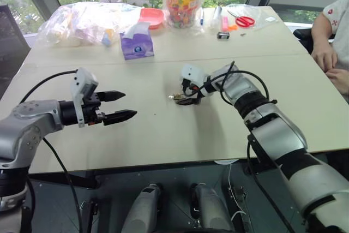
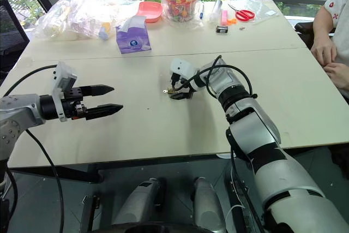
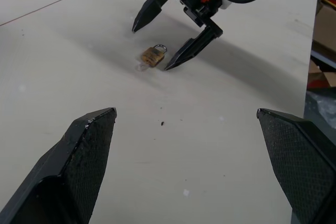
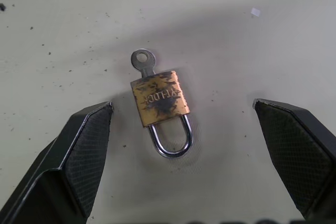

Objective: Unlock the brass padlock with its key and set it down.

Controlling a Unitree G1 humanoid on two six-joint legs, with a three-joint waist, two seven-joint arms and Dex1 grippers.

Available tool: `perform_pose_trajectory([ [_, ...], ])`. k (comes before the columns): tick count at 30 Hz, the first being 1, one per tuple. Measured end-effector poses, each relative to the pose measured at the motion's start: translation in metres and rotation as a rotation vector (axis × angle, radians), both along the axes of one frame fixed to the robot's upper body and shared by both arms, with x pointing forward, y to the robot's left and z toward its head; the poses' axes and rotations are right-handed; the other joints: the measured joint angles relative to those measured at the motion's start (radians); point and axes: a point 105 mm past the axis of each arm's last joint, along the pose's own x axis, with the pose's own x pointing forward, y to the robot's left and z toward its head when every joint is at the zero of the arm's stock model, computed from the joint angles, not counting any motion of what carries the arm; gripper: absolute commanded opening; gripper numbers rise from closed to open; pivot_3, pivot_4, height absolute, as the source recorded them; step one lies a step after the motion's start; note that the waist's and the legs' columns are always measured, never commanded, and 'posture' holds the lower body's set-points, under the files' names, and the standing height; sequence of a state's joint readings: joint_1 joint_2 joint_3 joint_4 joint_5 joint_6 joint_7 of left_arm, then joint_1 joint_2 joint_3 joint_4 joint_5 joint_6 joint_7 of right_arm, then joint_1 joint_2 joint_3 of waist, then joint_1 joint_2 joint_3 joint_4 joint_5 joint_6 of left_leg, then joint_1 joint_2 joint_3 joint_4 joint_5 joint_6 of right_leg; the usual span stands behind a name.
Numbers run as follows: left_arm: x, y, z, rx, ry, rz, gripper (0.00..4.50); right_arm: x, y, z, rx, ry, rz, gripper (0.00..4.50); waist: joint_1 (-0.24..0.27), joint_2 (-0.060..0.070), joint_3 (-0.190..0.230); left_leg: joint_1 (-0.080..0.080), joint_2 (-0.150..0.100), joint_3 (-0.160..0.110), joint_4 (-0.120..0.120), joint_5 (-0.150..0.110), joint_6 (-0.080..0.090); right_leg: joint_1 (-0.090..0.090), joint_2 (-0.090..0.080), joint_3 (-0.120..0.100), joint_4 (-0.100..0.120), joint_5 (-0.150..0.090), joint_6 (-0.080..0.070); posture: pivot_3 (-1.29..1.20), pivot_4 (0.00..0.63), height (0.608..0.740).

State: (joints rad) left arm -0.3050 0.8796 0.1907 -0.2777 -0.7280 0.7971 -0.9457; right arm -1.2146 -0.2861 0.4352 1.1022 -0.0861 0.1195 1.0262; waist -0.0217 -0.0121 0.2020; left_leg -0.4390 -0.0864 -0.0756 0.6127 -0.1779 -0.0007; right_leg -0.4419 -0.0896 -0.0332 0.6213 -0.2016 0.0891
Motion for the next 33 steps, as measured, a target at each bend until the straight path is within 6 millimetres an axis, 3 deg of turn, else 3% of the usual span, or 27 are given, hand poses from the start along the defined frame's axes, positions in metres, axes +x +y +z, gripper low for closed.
perform_pose_trajectory([
  [2, 0.000, 0.001, -0.003, 0.003, 0.005, 0.012, 4.48, 0.000, 0.003, -0.001, 0.003, -0.001, 0.005, 4.50, -0.001, 0.000, 0.000, 0.002, 0.000, 0.000, 0.000, 0.000, -0.001, 0.000, 0.000, 0.001, 0.003, 0.000, 0.000, 0.00, 0.150, 0.740],
  [5, 0.001, 0.002, -0.005, 0.002, 0.009, 0.025, 4.50, -0.001, 0.008, -0.005, 0.019, 0.012, 0.016, 3.69, -0.003, 0.000, 0.000, 0.005, 0.000, 0.001, -0.001, 0.001, -0.001, 0.001, 0.001, 0.001, 0.006, 0.000, -0.001, 0.00, 0.150, 0.740],
  [11, 0.002, 0.001, -0.007, 0.003, 0.007, 0.037, 4.50, -0.009, 0.020, -0.015, 0.030, 0.063, 0.063, 0.68, -0.023, 0.000, 0.000, 0.015, 0.002, 0.001, -0.002, 0.001, -0.002, 0.010, 0.001, 0.001, 0.007, -0.003, -0.005, 0.00, 0.150, 0.740],
  [19, 0.009, -0.003, -0.005, -0.032, 0.003, 0.033, 4.50, 0.001, 0.018, -0.005, 0.035, -0.056, 0.029, 0.70, -0.021, 0.000, 0.000, 0.016, 0.001, 0.001, -0.002, 0.000, -0.004, 0.011, 0.001, 0.001, 0.008, -0.003, -0.005, 0.00, 0.150, 0.740],
  [23, 0.024, -0.004, -0.004, -0.126, 0.012, 0.055, 4.50, 0.005, 0.020, 0.046, 0.050, -0.354, 0.136, 0.70, -0.017, 0.000, 0.000, 0.013, 0.001, 0.001, -0.002, 0.001, -0.003, 0.008, 0.001, 0.001, 0.008, -0.001, -0.002, 0.00, 0.150, 0.740],
  [26, 0.040, -0.010, 0.010, -0.234, -0.003, 0.048, 4.50, -0.017, 0.022, 0.082, 0.085, -0.572, 0.250, 0.70, -0.007, 0.000, 0.000, 0.013, 0.001, 0.000, -0.002, 0.001, -0.003, 0.007, 0.001, 0.001, 0.008, -0.001, -0.001, 0.00, 0.150, 0.740],
  [29, 0.051, -0.021, 0.030, -0.345, -0.023, 0.003, 4.50, -0.044, 0.027, 0.096, 0.098, -0.699, 0.333, 0.70, 0.001, 0.000, 0.000, 0.013, 0.001, 0.001, -0.001, 0.001, -0.003, 0.008, 0.001, 0.001, 0.008, -0.001, -0.001, 0.00, 0.150, 0.740],
  [33, 0.051, -0.030, 0.049, -0.439, -0.003, -0.115, 3.14, -0.060, 0.029, 0.106, 0.104, -0.788, 0.341, 0.70, 0.000, 0.000, 0.000, 0.013, 0.002, 0.002, 0.000, 0.001, -0.002, 0.008, 0.001, 0.001, 0.008, -0.001, -0.002, 0.00, 0.150, 0.740],
])
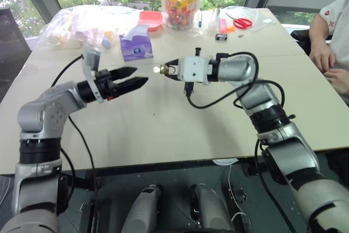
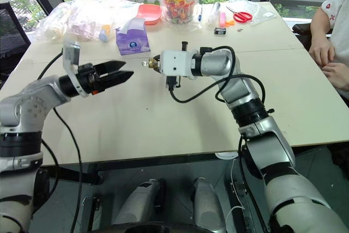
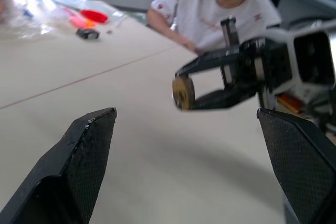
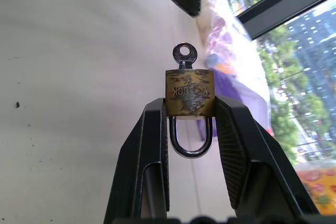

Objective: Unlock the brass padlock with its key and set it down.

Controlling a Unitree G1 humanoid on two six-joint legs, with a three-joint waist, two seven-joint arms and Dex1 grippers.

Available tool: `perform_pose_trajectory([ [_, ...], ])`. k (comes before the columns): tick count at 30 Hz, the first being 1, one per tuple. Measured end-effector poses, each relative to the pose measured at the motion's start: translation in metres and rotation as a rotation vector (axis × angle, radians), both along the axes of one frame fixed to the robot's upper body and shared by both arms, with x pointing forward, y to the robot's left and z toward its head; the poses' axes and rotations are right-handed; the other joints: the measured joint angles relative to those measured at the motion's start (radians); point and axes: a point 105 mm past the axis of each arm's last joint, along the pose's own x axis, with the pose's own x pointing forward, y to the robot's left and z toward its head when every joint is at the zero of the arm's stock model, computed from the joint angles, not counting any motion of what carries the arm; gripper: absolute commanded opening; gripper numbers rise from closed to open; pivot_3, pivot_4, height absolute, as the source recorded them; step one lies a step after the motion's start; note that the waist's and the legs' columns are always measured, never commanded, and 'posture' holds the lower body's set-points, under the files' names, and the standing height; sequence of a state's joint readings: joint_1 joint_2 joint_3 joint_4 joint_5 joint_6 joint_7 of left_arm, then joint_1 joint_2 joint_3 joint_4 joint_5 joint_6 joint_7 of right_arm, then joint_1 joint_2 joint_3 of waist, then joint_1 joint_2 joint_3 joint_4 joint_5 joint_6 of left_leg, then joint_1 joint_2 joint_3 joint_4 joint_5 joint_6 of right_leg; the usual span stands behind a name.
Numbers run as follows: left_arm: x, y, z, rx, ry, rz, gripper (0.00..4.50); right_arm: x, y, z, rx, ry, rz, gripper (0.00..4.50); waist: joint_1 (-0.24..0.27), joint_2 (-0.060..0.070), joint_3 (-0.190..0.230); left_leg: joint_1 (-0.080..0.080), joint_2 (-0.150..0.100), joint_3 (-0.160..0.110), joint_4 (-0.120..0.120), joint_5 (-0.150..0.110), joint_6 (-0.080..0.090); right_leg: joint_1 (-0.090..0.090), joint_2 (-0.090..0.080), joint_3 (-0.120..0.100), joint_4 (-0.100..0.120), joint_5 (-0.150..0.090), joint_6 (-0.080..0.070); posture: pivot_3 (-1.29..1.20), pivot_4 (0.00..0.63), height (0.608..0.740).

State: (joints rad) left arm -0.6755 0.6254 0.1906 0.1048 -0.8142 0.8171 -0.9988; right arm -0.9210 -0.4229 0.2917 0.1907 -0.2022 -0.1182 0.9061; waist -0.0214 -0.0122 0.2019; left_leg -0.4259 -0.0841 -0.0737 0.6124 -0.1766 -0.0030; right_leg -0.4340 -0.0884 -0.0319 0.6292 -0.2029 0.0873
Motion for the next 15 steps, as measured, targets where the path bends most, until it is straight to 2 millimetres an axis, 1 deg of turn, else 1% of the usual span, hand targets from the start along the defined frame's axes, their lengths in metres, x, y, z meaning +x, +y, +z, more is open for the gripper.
perform_pose_trajectory([
  [2, 0.001, -0.005, 0.005, -0.008, -0.005, -0.039, 2.34, -0.002, 0.001, 0.008, 0.027, -0.021, -0.012, 0.70, 0.003, 0.000, 0.000, 0.000, 0.000, 0.000, 0.000, 0.000, 0.000, 0.000, 0.000, 0.000, 0.000, -0.001, -0.001, 0.00, 0.150, 0.740],
  [5, 0.008, -0.006, 0.008, -0.005, -0.012, -0.039, 2.34, -0.002, 0.002, 0.013, 0.041, -0.044, -0.031, 0.70, 0.005, 0.000, 0.000, 0.000, 0.000, 0.000, 0.001, 0.000, 0.000, 0.001, 0.000, 0.000, 0.000, -0.001, -0.002, 0.00, 0.150, 0.740],
  [10, 0.023, -0.010, 0.006, -0.023, 0.012, -0.037, 2.34, -0.003, 0.002, 0.018, 0.052, -0.058, -0.047, 0.70, 0.009, -0.001, 0.000, 0.000, 0.000, 0.000, 0.001, 0.000, 0.000, 0.001, 0.000, 0.000, -0.001, 0.000, 0.000, 0.00, 0.150, 0.740],
  [15, 0.029, -0.015, 0.010, -0.039, 0.003, -0.057, 2.34, -0.007, 0.004, 0.022, 0.059, -0.069, -0.044, 0.70, 0.007, -0.001, 0.000, 0.000, 0.000, 0.000, 0.001, 0.000, 0.000, 0.001, 0.000, 0.000, -0.001, 0.000, 0.000, 0.00, 0.150, 0.740],
])
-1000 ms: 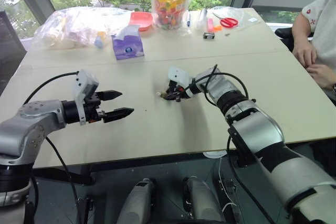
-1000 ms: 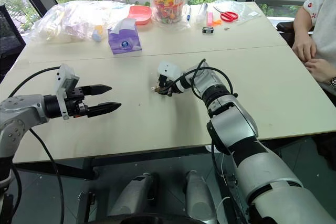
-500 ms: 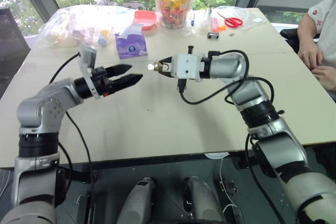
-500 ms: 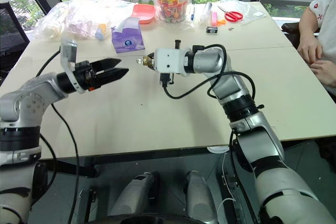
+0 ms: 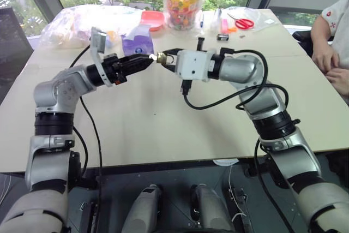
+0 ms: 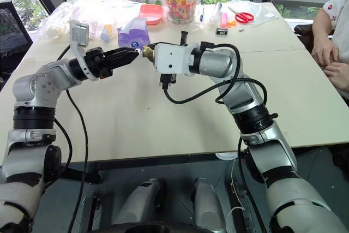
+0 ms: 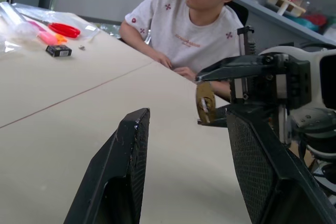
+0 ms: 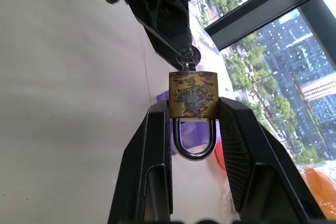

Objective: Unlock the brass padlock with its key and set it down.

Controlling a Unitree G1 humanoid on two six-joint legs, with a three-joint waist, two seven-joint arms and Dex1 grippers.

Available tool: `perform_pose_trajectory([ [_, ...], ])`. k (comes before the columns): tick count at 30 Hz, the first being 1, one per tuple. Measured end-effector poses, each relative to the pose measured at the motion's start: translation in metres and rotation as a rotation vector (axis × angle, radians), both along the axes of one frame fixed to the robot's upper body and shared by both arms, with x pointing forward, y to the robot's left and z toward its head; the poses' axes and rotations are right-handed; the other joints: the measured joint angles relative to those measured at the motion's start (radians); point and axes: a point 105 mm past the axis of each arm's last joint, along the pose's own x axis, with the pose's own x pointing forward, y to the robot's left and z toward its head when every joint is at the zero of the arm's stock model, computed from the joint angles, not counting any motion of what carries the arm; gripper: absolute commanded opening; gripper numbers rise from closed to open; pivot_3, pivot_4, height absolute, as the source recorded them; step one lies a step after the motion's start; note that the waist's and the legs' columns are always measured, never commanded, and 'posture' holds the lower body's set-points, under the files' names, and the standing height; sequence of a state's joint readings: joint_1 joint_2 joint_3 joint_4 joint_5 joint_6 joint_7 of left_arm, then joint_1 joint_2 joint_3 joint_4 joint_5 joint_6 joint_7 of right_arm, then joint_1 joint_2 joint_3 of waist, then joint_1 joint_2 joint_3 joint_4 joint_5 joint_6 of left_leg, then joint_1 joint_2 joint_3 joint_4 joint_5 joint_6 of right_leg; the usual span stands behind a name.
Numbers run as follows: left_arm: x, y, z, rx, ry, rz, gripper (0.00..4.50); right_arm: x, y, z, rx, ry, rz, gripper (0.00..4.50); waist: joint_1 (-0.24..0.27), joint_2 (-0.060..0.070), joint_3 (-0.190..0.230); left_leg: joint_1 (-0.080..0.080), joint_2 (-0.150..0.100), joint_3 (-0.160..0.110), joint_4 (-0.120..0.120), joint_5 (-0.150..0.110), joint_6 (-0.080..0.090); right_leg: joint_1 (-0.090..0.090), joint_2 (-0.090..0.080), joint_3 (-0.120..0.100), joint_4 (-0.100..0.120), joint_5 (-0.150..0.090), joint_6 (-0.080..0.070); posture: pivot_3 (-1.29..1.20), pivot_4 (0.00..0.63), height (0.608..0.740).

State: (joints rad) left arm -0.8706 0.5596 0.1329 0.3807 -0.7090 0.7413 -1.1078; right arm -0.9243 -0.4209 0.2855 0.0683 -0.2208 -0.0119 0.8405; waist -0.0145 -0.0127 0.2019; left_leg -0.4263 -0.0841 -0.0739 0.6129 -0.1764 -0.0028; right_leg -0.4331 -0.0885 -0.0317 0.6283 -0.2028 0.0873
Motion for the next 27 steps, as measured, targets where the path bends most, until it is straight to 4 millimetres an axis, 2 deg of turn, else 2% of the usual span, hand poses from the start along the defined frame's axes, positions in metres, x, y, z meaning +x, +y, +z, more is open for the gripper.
perform_pose_trajectory([
  [2, 0.001, 0.000, -0.001, -0.001, 0.000, -0.002, 2.34, 0.000, 0.000, 0.000, 0.001, 0.001, -0.002, 0.70, -0.002, 0.000, 0.000, 0.000, 0.000, 0.000, 0.000, 0.000, 0.000, 0.000, 0.000, 0.000, 0.000, 0.000, 0.000, 0.00, 0.150, 0.740],
  [5, 0.001, 0.000, -0.002, 0.006, 0.000, -0.011, 1.54, 0.000, 0.000, 0.001, 0.002, 0.005, -0.006, 0.70, -0.002, 0.000, 0.000, 0.000, 0.000, 0.000, 0.000, 0.000, 0.000, 0.000, 0.000, 0.000, 0.000, 0.000, 0.000, 0.00, 0.150, 0.740],
  [8, -0.001, -0.003, -0.003, -0.003, -0.002, -0.038, 0.25, -0.001, 0.000, 0.001, 0.002, 0.006, -0.010, 0.70, -0.002, 0.000, 0.000, 0.000, 0.000, 0.000, 0.000, 0.000, 0.000, 0.000, 0.000, 0.000, 0.000, 0.000, 0.000, 0.00, 0.150, 0.740],
  [9, -0.002, -0.004, -0.002, -0.005, -0.004, -0.049, 0.06, 0.000, 0.000, 0.000, 0.003, 0.010, -0.015, 0.70, -0.001, 0.000, 0.000, 0.000, 0.000, 0.000, 0.000, 0.000, 0.000, 0.000, 0.000, 0.000, 0.000, 0.000, 0.000, 0.00, 0.150, 0.740],
  [19, 0.001, -0.008, -0.001, 0.022, -0.039, -0.038, 0.06, 0.002, -0.003, -0.001, 0.002, 0.019, -0.031, 0.70, 0.000, 0.000, 0.000, 0.000, 0.000, 0.000, 0.000, 0.000, 0.000, 0.000, 0.000, 0.000, 0.000, 0.000, 0.000, 0.00, 0.150, 0.740],
  [27, 0.006, -0.017, -0.002, 0.210, -0.241, -0.009, 0.06, 0.004, -0.008, -0.005, -0.018, 0.033, -0.052, 0.70, 0.000, 0.000, 0.000, 0.000, 0.000, 0.000, 0.000, 0.000, 0.000, 0.000, 0.000, 0.000, 0.000, 0.000, 0.000, 0.00, 0.150, 0.740],
])
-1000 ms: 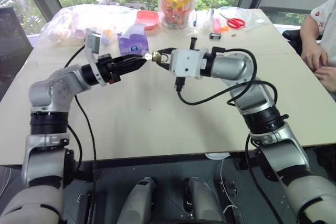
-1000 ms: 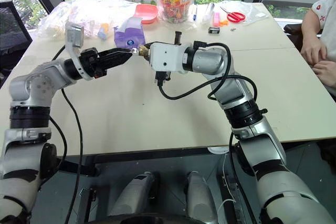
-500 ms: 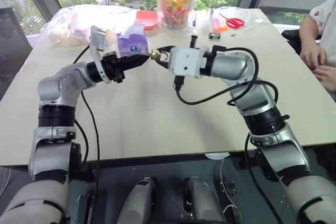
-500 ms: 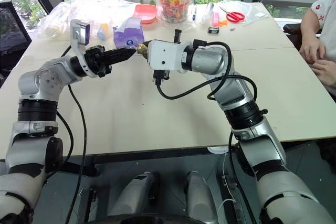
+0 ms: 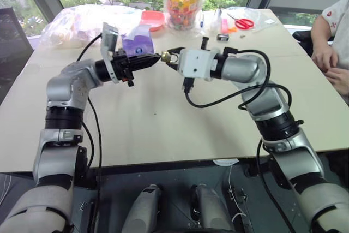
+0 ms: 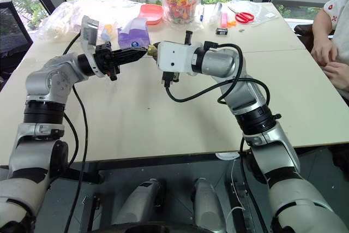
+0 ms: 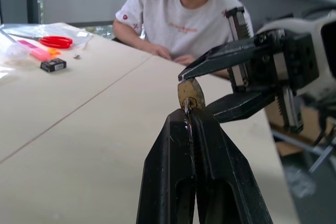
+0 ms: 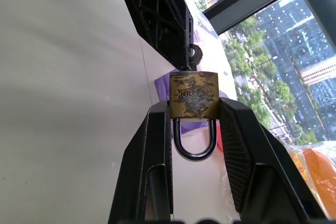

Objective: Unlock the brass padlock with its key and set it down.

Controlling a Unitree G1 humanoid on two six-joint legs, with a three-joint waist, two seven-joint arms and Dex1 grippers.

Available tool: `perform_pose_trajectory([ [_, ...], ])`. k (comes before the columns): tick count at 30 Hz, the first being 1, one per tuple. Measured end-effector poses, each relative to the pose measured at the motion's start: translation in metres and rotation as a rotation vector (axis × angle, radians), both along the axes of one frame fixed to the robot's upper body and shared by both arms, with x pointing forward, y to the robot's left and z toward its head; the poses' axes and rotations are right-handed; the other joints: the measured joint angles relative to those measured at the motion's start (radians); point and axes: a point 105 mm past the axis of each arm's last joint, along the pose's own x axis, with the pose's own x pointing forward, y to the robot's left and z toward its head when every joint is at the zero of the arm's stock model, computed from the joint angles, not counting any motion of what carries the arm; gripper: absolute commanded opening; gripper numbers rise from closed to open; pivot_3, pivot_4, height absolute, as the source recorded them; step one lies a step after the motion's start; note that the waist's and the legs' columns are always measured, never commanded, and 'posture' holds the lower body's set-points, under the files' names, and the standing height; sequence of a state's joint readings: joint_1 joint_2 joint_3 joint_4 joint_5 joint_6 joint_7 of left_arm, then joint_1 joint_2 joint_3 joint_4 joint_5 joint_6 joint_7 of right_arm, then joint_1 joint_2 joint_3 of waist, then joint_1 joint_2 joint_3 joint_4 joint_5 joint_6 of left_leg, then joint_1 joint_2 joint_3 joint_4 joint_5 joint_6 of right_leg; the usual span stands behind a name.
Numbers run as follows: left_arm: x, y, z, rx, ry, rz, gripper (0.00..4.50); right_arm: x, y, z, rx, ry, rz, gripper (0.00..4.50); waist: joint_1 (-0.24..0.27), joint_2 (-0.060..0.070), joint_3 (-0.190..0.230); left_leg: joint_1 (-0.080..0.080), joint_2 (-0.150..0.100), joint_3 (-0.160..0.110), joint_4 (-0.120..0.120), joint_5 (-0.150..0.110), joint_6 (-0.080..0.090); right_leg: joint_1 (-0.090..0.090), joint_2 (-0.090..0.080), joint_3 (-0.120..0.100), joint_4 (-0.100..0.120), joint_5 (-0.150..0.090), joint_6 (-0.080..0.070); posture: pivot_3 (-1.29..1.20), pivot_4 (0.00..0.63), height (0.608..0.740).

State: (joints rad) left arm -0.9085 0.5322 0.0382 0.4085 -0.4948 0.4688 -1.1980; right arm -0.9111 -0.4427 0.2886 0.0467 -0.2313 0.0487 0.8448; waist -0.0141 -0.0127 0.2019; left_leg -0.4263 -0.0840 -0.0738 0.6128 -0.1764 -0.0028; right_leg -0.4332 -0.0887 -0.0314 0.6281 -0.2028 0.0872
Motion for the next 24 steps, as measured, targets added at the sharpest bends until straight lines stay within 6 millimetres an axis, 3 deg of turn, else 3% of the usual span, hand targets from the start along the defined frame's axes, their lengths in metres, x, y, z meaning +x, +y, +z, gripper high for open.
perform_pose_trajectory([
  [5, 0.004, -0.002, -0.007, 0.216, -0.196, 0.016, 0.06, -0.002, 0.003, -0.003, -0.008, 0.017, 0.017, 0.70, -0.001, 0.000, 0.000, 0.000, 0.000, 0.000, 0.000, 0.000, 0.000, 0.000, 0.000, 0.000, 0.000, 0.000, 0.000, 0.00, 0.150, 0.740],
  [9, 0.004, -0.007, -0.013, 0.270, -0.263, -0.006, 0.06, -0.009, 0.013, -0.006, -0.018, 0.022, 0.067, 0.70, 0.000, 0.000, 0.000, -0.001, 0.000, 0.000, 0.000, 0.000, 0.000, -0.001, 0.000, 0.000, 0.000, 0.000, 0.000, 0.00, 0.150, 0.740],
  [14, -0.003, -0.005, -0.018, 0.224, -0.067, -0.072, 0.06, -0.009, 0.013, -0.006, -0.016, 0.021, 0.067, 0.70, -0.001, 0.000, 0.000, -0.001, 0.000, 0.000, 0.000, 0.000, 0.001, 0.000, 0.000, -0.001, 0.000, 0.000, 0.000, 0.00, 0.150, 0.740],
  [17, -0.014, 0.006, -0.018, 0.164, 0.102, -0.135, 0.92, -0.009, 0.013, -0.005, -0.014, 0.019, 0.064, 0.70, -0.007, 0.000, 0.000, -0.001, 0.000, 0.000, 0.000, 0.000, 0.001, -0.001, 0.001, -0.001, 0.000, 0.000, 0.000, 0.00, 0.150, 0.740],
  [20, -0.018, 0.021, -0.011, 0.130, 0.152, -0.126, 2.15, -0.008, 0.011, -0.005, -0.016, 0.017, 0.058, 0.70, -0.008, 0.000, 0.000, -0.001, 0.001, 0.000, 0.000, 0.000, 0.001, -0.001, 0.002, -0.001, 0.000, 0.000, 0.000, 0.00, 0.150, 0.740],
  [24, -0.019, 0.026, -0.004, 0.081, 0.159, -0.118, 2.15, -0.008, 0.011, -0.005, -0.017, 0.016, 0.058, 0.70, -0.002, 0.000, 0.000, -0.001, 0.001, 0.000, 0.000, 0.000, 0.001, -0.001, 0.001, -0.001, 0.000, 0.000, 0.000, 0.00, 0.150, 0.740],
])
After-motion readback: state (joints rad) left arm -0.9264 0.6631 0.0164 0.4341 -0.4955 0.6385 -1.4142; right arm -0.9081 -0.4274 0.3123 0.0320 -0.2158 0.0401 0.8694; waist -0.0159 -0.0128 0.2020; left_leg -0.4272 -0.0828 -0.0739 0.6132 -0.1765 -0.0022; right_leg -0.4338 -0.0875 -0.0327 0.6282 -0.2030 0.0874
